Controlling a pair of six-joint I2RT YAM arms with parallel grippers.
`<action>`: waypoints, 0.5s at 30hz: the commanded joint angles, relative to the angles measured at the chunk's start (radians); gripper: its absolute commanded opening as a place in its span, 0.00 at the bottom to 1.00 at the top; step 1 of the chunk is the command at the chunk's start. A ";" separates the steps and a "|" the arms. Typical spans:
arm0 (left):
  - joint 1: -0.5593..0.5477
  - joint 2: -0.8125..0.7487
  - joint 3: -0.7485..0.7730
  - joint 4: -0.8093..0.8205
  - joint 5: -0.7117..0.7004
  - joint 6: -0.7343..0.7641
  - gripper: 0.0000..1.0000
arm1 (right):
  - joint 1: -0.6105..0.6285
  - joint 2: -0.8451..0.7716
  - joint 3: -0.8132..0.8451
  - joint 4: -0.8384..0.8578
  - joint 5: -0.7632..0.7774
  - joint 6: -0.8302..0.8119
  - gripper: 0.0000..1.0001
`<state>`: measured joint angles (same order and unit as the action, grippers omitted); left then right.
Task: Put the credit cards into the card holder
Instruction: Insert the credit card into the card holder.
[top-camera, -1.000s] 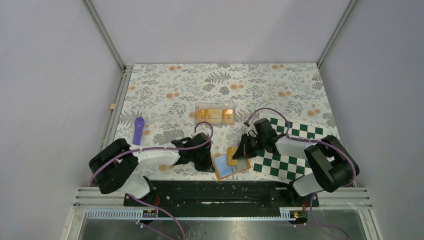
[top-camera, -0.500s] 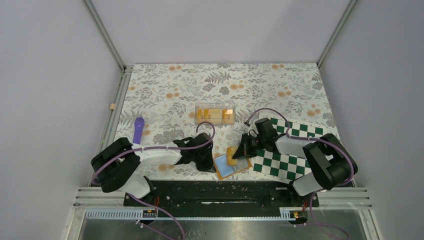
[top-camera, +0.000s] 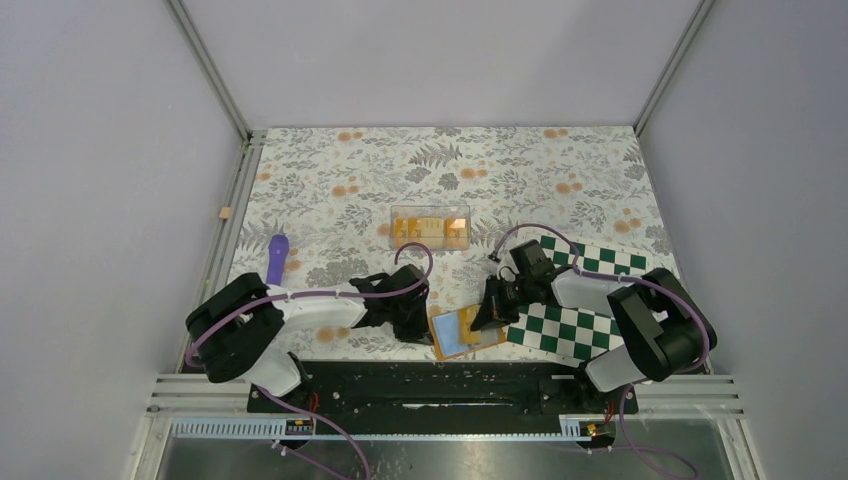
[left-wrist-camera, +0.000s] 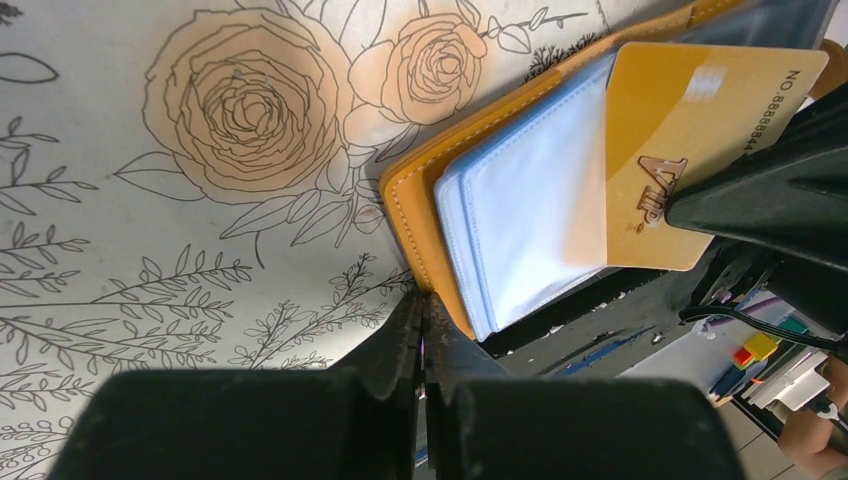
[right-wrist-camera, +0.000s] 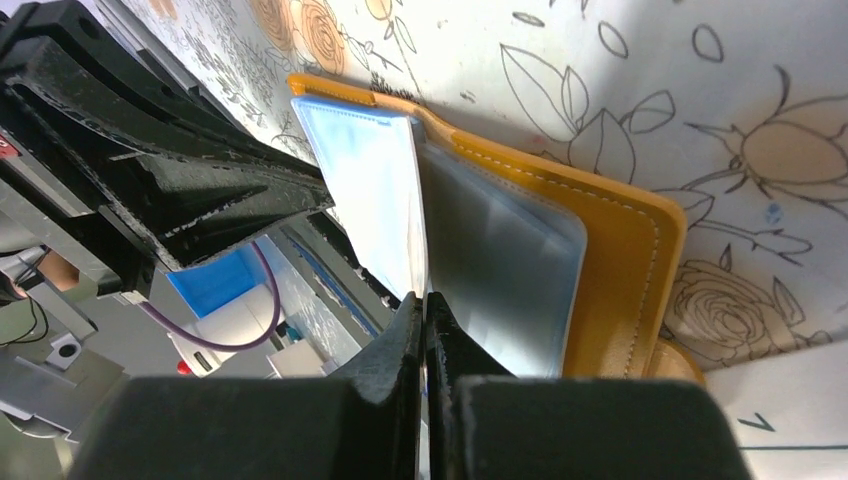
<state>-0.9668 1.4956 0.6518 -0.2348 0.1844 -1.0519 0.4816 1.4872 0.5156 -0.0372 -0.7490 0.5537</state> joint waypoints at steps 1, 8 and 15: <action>-0.007 0.069 -0.039 -0.136 -0.139 0.031 0.00 | -0.005 -0.006 0.003 -0.094 0.005 -0.035 0.00; -0.008 0.079 -0.021 -0.147 -0.143 0.039 0.00 | -0.005 0.004 -0.003 -0.089 -0.018 -0.022 0.00; -0.007 0.089 0.005 -0.166 -0.153 0.052 0.00 | -0.004 0.051 0.047 -0.177 -0.010 -0.067 0.00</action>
<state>-0.9684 1.5162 0.6849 -0.2745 0.1814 -1.0477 0.4812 1.4963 0.5247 -0.1070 -0.7723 0.5415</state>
